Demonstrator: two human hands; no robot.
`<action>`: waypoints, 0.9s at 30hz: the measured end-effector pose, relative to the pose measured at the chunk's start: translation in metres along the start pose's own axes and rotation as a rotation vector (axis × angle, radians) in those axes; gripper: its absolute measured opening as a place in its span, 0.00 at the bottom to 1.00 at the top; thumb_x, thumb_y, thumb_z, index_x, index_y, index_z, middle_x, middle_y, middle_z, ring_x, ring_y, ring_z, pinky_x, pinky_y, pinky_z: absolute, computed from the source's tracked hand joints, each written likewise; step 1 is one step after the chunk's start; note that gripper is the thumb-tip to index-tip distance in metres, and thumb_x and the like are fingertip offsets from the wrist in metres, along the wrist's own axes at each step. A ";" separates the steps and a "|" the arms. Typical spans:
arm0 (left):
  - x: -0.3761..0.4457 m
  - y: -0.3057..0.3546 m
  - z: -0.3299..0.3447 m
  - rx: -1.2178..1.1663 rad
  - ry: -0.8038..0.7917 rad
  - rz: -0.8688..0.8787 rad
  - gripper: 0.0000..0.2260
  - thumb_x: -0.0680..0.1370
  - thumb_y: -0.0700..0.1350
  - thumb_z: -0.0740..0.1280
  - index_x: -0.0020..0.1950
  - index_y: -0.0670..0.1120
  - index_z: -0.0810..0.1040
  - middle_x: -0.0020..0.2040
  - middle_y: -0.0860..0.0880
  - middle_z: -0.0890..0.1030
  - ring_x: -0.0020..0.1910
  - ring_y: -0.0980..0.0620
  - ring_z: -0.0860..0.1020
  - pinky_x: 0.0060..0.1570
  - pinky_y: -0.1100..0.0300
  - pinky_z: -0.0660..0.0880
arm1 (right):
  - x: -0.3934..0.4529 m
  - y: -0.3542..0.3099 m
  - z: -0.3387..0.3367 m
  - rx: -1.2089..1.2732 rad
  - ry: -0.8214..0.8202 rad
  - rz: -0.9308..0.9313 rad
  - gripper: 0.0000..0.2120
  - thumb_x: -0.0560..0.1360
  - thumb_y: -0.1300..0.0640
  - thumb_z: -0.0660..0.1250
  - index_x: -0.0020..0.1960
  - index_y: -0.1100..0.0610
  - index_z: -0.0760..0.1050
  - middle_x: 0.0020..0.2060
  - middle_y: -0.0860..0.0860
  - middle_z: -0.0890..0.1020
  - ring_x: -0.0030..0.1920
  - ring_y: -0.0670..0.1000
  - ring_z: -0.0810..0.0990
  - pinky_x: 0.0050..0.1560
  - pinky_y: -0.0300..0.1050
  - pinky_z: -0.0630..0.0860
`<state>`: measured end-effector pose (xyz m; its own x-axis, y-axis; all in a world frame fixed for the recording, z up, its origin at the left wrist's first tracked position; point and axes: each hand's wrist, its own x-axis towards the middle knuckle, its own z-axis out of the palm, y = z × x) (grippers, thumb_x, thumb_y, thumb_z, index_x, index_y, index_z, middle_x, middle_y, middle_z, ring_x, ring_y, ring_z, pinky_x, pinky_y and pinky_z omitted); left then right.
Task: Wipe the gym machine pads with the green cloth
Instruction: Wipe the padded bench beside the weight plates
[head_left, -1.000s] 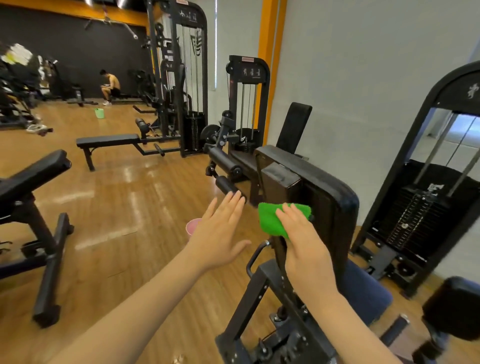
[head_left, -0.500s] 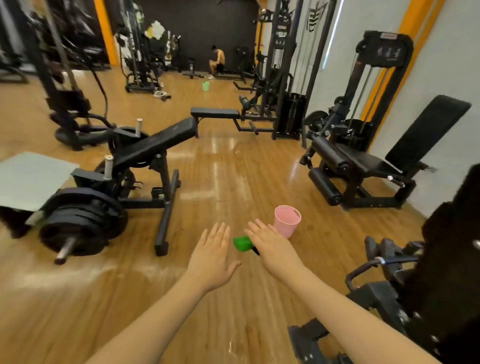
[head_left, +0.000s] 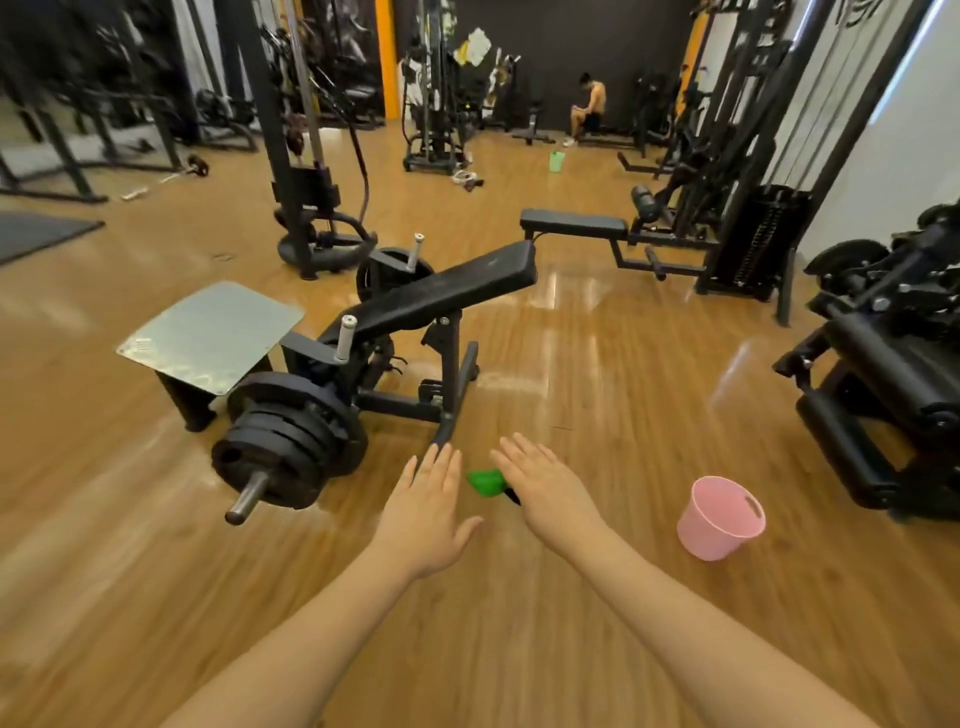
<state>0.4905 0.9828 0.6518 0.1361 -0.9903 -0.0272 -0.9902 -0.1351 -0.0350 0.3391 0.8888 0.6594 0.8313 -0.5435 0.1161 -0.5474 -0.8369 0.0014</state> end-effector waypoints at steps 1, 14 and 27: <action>0.017 -0.006 -0.001 0.003 -0.006 -0.010 0.37 0.81 0.64 0.49 0.79 0.41 0.42 0.80 0.44 0.45 0.78 0.46 0.43 0.75 0.51 0.40 | 0.019 0.009 0.000 0.000 -0.011 -0.012 0.26 0.79 0.65 0.54 0.76 0.57 0.54 0.75 0.53 0.55 0.76 0.52 0.51 0.73 0.46 0.47; 0.225 -0.106 0.011 -0.049 0.047 -0.065 0.36 0.81 0.64 0.50 0.79 0.44 0.42 0.80 0.46 0.45 0.78 0.48 0.43 0.69 0.54 0.35 | 0.234 0.101 0.035 0.028 -0.086 -0.028 0.29 0.78 0.67 0.52 0.77 0.54 0.48 0.76 0.51 0.50 0.76 0.49 0.45 0.75 0.47 0.45; 0.479 -0.237 0.015 -0.152 -0.027 0.100 0.35 0.81 0.63 0.52 0.80 0.44 0.43 0.80 0.46 0.45 0.79 0.48 0.44 0.74 0.53 0.41 | 0.457 0.202 0.078 0.131 -0.070 0.248 0.27 0.79 0.66 0.53 0.76 0.54 0.52 0.76 0.50 0.54 0.76 0.48 0.48 0.74 0.43 0.44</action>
<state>0.7905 0.5404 0.6322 0.0355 -0.9981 -0.0498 -0.9918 -0.0413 0.1207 0.6165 0.4665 0.6358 0.6808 -0.7320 0.0280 -0.7214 -0.6766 -0.1474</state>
